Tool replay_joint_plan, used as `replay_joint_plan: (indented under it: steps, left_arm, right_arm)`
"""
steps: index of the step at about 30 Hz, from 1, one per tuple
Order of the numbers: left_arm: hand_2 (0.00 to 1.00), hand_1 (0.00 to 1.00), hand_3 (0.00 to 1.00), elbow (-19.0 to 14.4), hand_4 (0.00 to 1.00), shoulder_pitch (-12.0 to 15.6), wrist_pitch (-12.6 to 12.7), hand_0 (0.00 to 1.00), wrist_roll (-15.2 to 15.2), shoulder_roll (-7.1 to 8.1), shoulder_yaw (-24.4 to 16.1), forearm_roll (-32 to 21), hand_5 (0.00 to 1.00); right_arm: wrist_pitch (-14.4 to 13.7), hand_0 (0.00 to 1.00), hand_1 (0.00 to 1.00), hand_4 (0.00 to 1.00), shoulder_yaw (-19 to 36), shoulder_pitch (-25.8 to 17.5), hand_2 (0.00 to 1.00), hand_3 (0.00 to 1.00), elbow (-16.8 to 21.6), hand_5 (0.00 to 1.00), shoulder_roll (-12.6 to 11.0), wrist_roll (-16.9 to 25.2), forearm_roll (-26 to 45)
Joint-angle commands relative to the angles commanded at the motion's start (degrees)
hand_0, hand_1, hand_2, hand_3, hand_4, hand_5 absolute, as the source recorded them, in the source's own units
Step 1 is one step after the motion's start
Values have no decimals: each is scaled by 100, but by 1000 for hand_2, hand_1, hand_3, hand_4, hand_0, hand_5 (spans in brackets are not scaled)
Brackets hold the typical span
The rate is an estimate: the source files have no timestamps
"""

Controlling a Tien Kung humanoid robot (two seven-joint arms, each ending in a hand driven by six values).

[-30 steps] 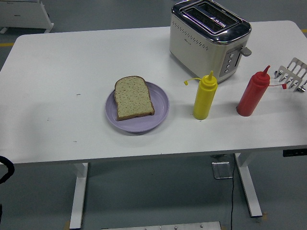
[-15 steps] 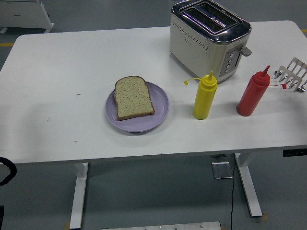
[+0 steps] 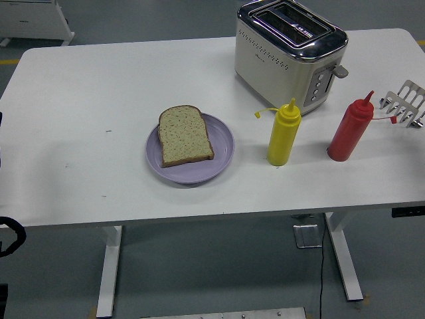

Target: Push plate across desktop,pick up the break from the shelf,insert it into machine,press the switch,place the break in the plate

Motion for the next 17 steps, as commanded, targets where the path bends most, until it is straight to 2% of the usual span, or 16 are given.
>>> replay_joint_plan:
  steps: [17]
  left_arm:
    - [896, 873, 817, -10, 648, 5, 1, 828, 2, 8, -36, 1, 998]
  right_arm:
    - [4, 867, 810, 399, 15, 7, 771, 770, 3, 552, 3, -7, 25]
